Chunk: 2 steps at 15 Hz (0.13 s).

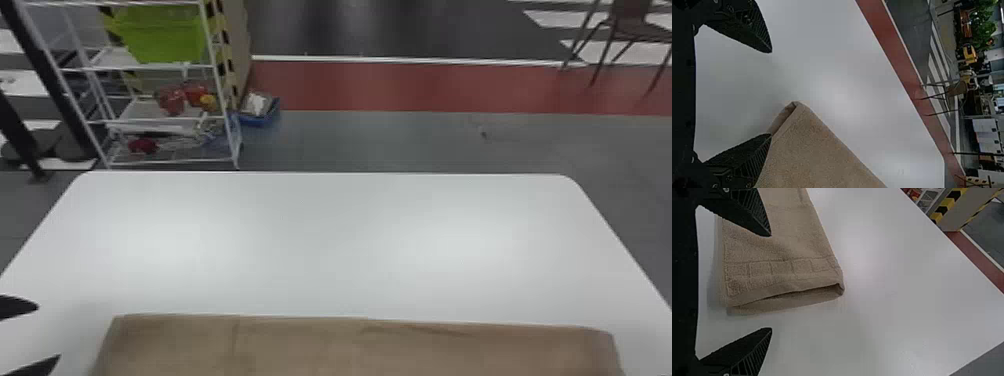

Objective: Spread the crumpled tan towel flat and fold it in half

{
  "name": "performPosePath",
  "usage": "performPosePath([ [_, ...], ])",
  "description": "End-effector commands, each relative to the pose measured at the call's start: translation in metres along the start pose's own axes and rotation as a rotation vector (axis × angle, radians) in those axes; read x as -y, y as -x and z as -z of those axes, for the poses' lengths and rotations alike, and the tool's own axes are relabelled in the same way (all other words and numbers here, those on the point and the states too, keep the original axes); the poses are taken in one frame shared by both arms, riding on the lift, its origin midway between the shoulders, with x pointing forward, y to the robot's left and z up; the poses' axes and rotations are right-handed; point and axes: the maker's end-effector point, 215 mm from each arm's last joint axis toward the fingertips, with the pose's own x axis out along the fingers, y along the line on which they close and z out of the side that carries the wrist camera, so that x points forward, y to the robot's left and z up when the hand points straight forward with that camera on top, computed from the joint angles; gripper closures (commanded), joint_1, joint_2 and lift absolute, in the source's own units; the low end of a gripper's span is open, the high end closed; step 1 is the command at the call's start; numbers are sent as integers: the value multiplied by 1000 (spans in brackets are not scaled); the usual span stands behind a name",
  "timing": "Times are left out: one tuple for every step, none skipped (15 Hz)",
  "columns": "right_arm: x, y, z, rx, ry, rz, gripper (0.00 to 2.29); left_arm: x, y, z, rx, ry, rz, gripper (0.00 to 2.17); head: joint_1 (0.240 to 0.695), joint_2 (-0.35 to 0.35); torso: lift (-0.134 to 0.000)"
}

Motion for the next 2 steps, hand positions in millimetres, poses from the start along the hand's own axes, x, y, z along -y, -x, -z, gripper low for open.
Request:
performPosePath([
  [-1, 0, 0, -1, -1, -2, 16, 2, 1, 0, -2, -2, 3, 137, 695, -26, -123],
  [-1, 0, 1, -2, 0, -2, 16, 1, 2, -1, 0, -3, 0, 137, 695, -25, -123],
])
